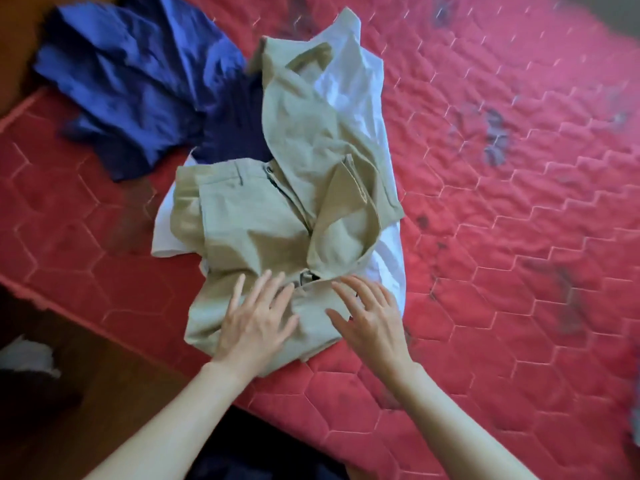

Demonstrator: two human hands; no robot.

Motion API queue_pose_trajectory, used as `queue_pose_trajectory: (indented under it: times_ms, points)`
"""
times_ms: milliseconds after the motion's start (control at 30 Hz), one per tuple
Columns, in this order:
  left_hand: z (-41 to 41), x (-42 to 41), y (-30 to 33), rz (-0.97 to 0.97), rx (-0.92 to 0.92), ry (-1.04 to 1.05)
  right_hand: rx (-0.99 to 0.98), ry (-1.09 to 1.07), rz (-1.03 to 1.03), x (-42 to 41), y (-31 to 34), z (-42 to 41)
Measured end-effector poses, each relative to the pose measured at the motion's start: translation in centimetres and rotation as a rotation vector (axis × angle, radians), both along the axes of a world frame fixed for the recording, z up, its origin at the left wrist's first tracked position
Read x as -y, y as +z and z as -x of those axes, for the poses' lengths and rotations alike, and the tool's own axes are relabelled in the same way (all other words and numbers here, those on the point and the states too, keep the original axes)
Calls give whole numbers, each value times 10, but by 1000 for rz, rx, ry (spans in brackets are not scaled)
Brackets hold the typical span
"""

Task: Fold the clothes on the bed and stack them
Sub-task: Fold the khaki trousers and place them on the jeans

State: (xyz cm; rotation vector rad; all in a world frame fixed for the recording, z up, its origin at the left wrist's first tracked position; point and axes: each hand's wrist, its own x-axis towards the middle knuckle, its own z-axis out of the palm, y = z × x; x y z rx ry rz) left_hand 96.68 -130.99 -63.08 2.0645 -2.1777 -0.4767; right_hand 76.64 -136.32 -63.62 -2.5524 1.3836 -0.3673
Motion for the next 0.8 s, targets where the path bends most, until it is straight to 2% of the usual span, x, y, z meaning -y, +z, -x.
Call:
queue_pose_trajectory:
  times_ms: [167,300,500,633,800]
  points:
    - [14,54,11,-5,-21,63,58,-325,-156,43,9,7]
    - [9,123,10,0,22,67,92,-367,-189,100,20,-3]
    - [-28,191,-13,-45,267,-11,-108,-268,-205,170,4,-34]
    - [-67,206,-27,-111,308,183,-108,-203,-185,200,-8,-62]
    - [-119,194,-37,-183,291,288,-209,181,-159,227,-17,-126]
